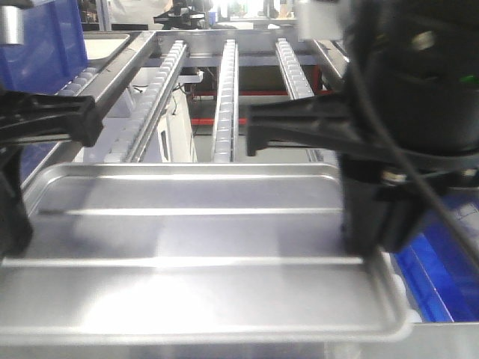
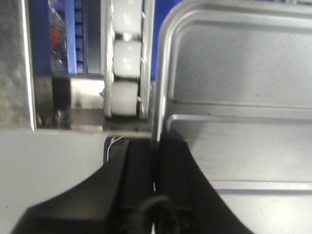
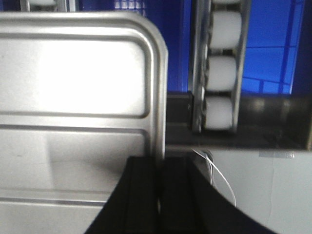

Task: Grab silver tray and stack on right shelf
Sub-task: 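Lift the silver tray off the rollers with both grippers, then hold the tray level with both grippers while the base backs away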

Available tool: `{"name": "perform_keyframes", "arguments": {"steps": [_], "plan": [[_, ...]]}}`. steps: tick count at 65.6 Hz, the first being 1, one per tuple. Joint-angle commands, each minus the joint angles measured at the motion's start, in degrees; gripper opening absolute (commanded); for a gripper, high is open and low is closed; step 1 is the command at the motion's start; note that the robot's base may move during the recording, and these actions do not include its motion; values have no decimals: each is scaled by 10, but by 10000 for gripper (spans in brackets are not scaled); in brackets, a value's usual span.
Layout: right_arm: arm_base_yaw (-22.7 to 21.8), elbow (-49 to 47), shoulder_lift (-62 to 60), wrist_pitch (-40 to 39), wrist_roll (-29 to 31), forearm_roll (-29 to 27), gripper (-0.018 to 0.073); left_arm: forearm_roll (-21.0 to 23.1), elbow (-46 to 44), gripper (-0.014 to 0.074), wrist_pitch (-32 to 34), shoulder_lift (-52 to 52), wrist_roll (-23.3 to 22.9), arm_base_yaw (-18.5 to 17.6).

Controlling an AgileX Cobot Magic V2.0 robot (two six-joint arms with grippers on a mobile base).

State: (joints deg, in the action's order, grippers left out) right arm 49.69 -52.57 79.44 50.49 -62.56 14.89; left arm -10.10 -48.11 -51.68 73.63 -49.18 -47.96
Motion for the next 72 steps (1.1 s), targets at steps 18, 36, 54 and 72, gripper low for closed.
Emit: {"name": "perform_keyframes", "arguments": {"steps": [18,36,54,72], "plan": [[62,86,-114,-1,-87,11,69,-83,1,-101,-53,-32,-176,-155],[64,95,-133,18,-93,18,69,-67,1,-101,-54,-32,-176,-162],[78,96,-133,28,-82,19,69,-60,1,-101,-65,-32,-176,-162],[83,96,-132,27,-82,25,69,-50,1,-98,-79,-34,-160,-174]]}}
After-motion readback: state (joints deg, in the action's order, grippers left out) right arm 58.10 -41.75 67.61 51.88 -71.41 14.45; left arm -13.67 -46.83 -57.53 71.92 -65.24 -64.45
